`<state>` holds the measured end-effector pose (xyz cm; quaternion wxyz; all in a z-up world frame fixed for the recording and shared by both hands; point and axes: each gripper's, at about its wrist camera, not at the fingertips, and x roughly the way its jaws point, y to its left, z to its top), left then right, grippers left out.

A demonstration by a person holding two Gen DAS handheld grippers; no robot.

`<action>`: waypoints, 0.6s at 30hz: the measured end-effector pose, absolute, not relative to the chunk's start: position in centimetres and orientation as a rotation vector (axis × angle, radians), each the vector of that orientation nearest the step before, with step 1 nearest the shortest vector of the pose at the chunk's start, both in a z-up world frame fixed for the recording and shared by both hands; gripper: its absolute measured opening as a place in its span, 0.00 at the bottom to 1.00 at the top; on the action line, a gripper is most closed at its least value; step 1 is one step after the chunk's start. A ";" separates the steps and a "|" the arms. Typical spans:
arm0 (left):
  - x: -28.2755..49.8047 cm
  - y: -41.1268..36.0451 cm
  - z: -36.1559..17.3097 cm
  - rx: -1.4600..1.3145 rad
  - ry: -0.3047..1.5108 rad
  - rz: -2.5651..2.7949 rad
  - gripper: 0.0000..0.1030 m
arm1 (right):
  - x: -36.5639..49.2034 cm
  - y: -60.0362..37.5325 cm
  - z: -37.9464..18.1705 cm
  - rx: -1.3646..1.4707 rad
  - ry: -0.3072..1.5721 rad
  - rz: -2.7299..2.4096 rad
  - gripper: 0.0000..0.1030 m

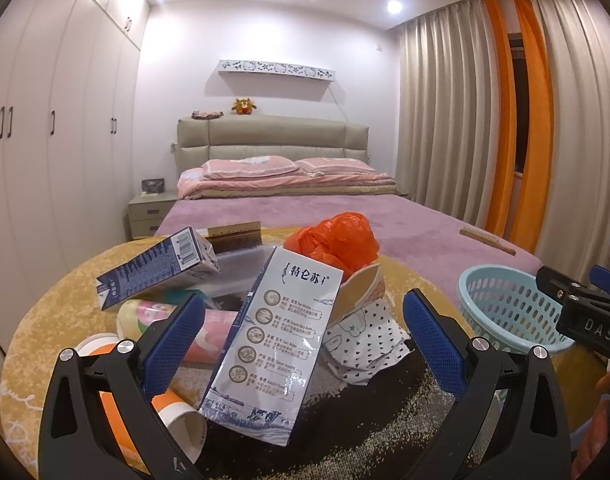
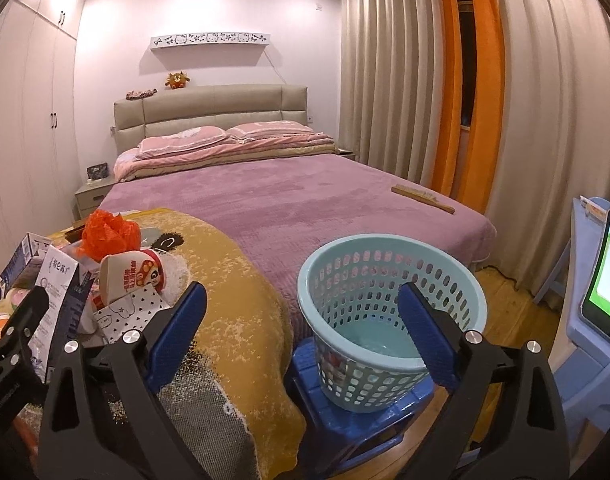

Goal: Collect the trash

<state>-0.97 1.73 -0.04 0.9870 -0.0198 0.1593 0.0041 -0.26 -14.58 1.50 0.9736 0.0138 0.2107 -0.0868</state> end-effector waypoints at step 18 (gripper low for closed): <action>-1.4 1.8 0.0 -0.032 0.320 -0.018 0.93 | -1.1 -14.7 1.9 0.019 0.413 -0.174 0.85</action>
